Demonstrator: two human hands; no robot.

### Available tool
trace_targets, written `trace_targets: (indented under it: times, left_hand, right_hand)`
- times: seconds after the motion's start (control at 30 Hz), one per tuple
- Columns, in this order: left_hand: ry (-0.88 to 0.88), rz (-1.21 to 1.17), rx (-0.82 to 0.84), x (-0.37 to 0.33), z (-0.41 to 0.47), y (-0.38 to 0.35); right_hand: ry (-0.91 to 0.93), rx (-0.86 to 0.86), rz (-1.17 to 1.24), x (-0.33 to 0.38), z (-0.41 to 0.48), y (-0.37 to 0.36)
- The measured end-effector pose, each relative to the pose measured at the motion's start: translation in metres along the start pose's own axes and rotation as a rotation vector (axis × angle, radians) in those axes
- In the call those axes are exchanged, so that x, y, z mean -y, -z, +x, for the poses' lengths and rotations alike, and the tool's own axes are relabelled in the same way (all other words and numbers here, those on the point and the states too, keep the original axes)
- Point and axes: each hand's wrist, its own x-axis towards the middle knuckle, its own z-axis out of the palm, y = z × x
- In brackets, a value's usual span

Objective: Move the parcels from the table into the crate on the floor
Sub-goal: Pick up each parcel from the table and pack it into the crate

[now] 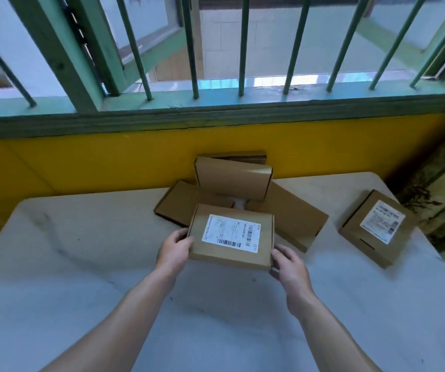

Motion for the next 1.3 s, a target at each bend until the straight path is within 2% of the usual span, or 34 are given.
trace_targets:
  times: [0.23,0.4,0.7,1.03,1.3]
  left_hand:
    - [-0.023,-0.168,0.026,0.032,-0.053,0.067]
    - [-0.074,-0.371,0.098,0.055,-0.1,0.118]
    - [-0.35,-0.578,0.23,0.065,-0.181,0.174]
    - [-0.64,-0.718,0.256,0.049,-0.274,0.184]
    - [-0.721,-0.756,0.188,0.049,-0.314,0.161]
  right_hand:
    - [0.081,0.013,0.014,-0.015,-0.077,-0.025]
    - [0.137,0.027,0.047,-0.026,-0.137,-0.039]
    - [0.365,0.177,0.208,-0.017,-0.215,-0.028]
    - [0.571,0.459,0.366,0.019,-0.269,0.005]
    - [0.663,0.567,0.367,0.028,-0.282,0.039]
